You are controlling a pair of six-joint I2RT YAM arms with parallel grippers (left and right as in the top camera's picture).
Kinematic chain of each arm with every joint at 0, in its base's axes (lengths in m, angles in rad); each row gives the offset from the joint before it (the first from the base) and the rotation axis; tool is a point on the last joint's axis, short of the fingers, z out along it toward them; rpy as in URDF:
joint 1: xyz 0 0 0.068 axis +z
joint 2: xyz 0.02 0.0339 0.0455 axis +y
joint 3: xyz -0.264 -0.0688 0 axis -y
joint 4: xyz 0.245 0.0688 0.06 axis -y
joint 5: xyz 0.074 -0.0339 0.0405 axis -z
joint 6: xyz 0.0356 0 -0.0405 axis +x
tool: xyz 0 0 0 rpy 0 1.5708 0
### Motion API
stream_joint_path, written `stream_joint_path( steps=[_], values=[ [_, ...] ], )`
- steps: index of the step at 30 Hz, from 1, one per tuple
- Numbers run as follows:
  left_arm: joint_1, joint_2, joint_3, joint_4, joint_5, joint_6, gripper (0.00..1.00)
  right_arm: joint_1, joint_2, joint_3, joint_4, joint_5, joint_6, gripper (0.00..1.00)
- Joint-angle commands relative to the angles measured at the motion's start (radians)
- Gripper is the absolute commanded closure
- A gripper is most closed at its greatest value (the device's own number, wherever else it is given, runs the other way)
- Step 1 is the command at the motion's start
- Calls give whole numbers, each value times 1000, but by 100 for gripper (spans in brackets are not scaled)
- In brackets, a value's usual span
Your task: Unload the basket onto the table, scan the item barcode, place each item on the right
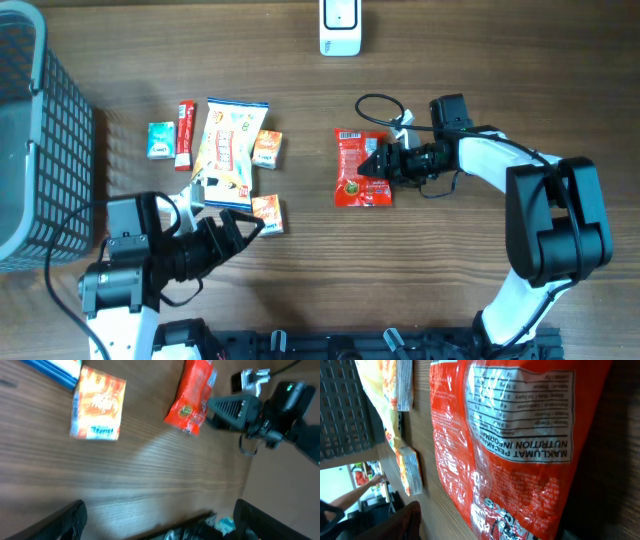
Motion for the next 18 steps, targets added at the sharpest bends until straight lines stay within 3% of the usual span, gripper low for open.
stream_joint_path(
  steps=[1,8,11,15,18],
  values=[
    [-39,69,-53,115,68,-88,9,9,40,-23,2,40,11,27],
    [-258,243,-52,427,16,-209,1,9,40,-23,2,40,11,26],
    [-387,306,-47,568,-187,-310,1,9,40,-23,1,40,10,27],
    [-540,384,1,624,-532,-415,0,9,40,-23,2,40,11,26],
    [-594,446,45,681,-616,-435,1,9,40,-23,2,40,10,26]
  ],
)
